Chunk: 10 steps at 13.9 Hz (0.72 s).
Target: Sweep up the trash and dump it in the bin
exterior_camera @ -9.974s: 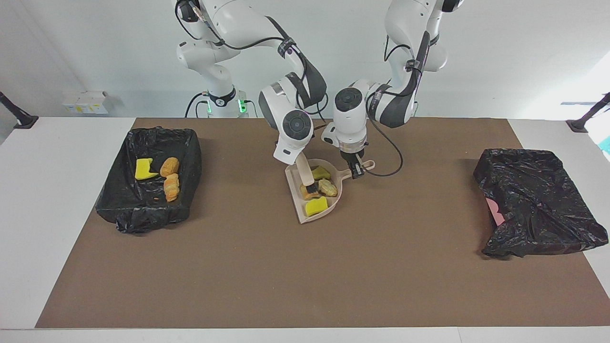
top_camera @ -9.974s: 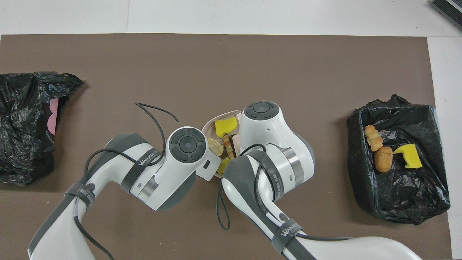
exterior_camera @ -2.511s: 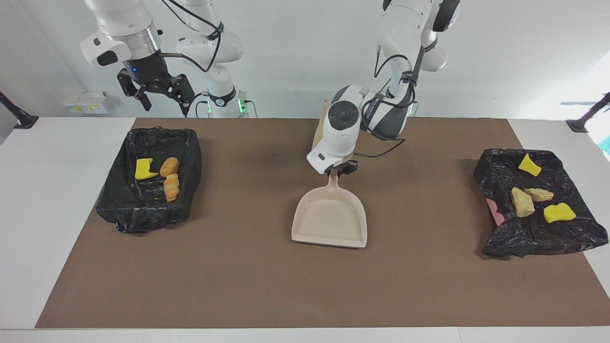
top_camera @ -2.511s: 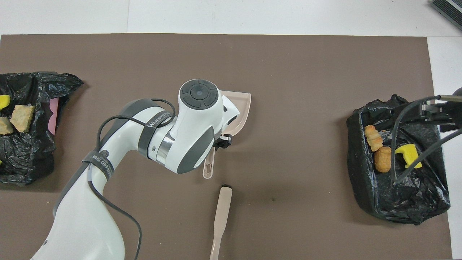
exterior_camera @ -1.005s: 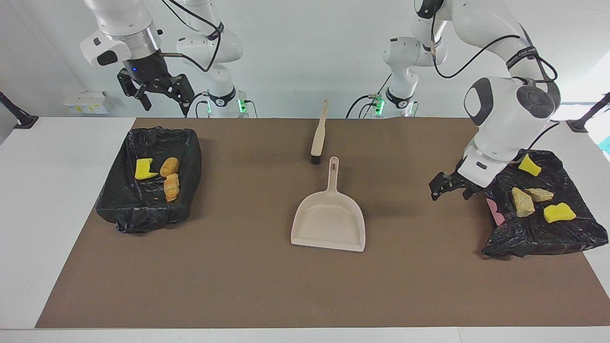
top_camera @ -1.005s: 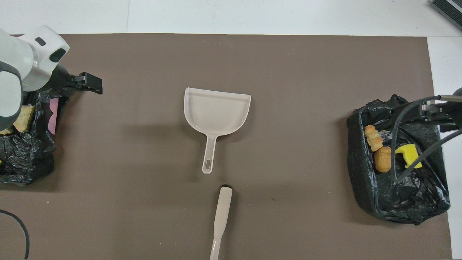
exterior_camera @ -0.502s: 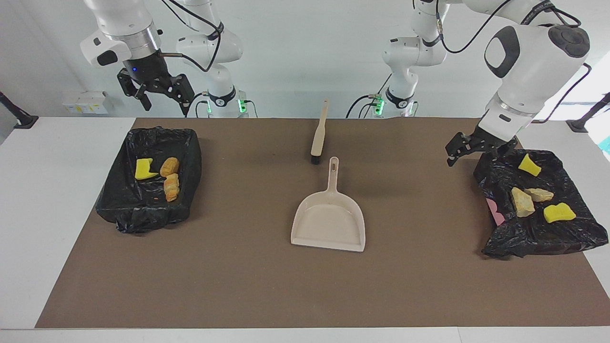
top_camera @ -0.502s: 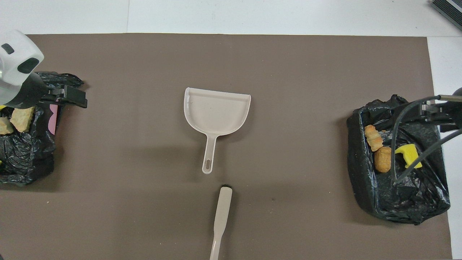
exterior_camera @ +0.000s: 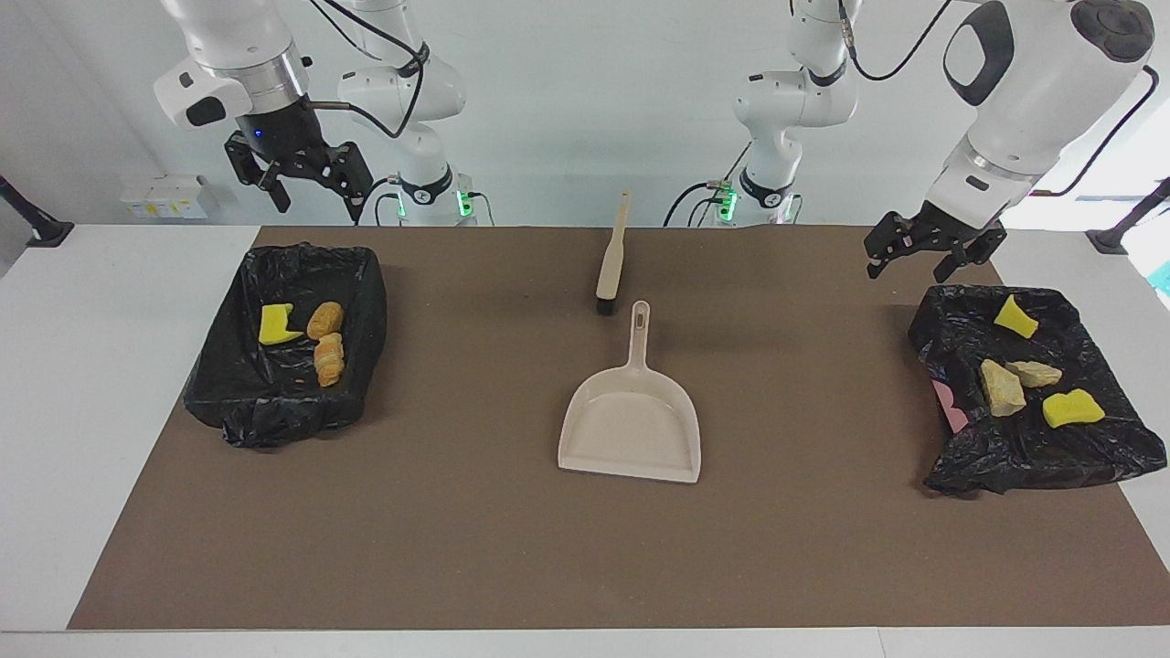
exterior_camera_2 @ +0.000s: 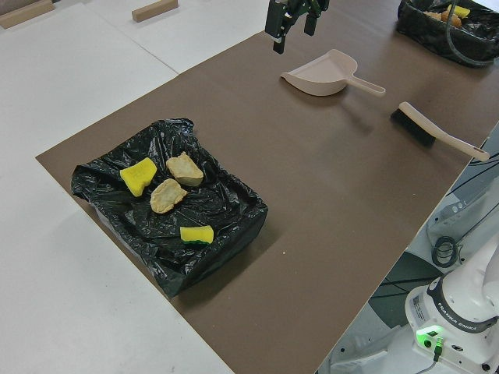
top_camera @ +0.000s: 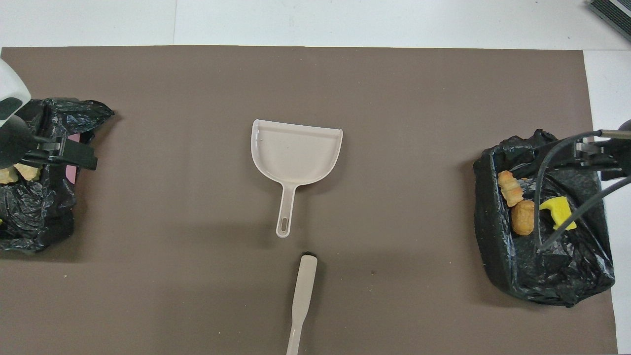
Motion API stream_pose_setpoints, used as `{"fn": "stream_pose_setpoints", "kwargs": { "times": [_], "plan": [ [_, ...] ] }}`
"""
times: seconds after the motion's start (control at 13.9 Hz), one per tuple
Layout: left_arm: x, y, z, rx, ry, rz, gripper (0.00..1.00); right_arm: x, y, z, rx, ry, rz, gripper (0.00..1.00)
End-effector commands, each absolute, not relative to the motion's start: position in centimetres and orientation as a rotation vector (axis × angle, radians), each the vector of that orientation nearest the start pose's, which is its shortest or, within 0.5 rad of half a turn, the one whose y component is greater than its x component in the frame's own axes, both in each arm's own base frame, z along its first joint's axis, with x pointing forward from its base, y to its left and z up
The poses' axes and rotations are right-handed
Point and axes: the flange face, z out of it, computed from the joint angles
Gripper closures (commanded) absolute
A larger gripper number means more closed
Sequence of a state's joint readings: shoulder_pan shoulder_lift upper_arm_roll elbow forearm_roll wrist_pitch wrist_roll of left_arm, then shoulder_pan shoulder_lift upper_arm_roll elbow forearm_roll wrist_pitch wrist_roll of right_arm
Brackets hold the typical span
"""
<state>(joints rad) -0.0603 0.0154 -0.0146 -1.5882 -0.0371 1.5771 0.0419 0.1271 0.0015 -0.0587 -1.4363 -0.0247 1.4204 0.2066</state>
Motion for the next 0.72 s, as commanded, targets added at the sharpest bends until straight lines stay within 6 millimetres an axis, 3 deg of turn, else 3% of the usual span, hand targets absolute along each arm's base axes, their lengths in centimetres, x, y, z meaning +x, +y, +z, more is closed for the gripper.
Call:
{"fn": "stream_pose_setpoints", "kwargs": {
  "times": [0.0,0.36,0.65],
  "plan": [
    [54.4,-4.1,60.9,-3.155,0.208,0.042,0.00,53.2,3.2,67.4,-3.151,0.202,0.034,0.00],
    [54.0,-3.8,64.2,-3.142,0.199,0.068,0.00,53.2,3.2,67.4,-3.151,0.199,0.034,0.00],
    [54.0,-3.8,64.8,-3.141,0.203,0.041,0.00,53.2,3.2,67.4,-3.151,0.199,0.034,0.00]
  ]
}}
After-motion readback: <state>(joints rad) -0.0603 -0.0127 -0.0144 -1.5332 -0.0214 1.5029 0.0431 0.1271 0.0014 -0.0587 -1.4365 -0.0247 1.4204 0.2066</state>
